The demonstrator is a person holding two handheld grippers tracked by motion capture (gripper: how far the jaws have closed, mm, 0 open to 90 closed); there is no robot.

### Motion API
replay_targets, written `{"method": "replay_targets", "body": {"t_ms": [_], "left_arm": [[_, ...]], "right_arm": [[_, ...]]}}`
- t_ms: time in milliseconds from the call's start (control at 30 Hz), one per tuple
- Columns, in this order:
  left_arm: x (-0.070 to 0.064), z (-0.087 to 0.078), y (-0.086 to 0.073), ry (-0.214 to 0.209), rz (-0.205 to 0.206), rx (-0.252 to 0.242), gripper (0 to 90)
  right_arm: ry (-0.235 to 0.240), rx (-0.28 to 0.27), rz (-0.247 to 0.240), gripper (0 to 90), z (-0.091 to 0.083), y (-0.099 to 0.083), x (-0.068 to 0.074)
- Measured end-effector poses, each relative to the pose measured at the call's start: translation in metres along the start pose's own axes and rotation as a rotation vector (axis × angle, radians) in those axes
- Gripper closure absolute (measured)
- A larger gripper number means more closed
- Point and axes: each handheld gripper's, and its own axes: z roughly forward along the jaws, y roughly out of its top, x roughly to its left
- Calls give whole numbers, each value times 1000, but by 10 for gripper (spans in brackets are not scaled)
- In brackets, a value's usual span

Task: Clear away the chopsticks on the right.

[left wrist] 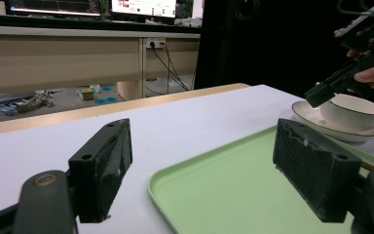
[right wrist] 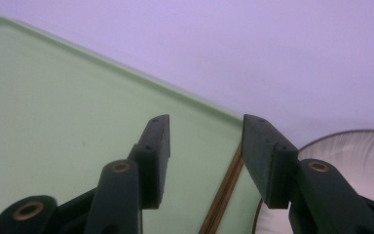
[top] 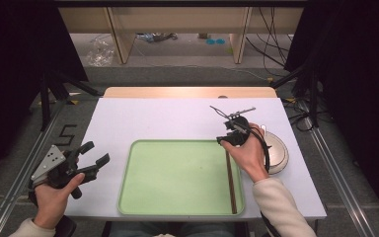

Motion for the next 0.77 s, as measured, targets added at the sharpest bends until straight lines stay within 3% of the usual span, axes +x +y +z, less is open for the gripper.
{"method": "replay_targets", "body": {"t_ms": [100,167,233,300,400,500,600,733,767], "left_arm": [[0,0,0,2,-1,1,220],[0,0,0,3,0,0,221],[0,0,0,3,0,-1,221],[0,0,0,5,1,-1,220],[0,0,0,5,2,-1,220],[1,0,0,4,3,-2,221],[0,0,0,6,1,0,221],[0,0,0,6,1,0,220],[0,0,0,6,0,0,220]], "right_arm": [[30,-88,-50,522,-10,-9,-1],[61,-120,-47,510,-18,-17,0],[76,-190,-93,482,-23,-26,-1],[100,-212,-83,463,-32,-36,1],[98,-296,-122,449,-42,-51,0],[118,-354,-123,441,-51,-66,0],[108,-373,-129,439,-56,-76,1],[104,-357,-118,434,-59,-81,-1],[103,-389,-117,436,-57,-81,-1]]}}
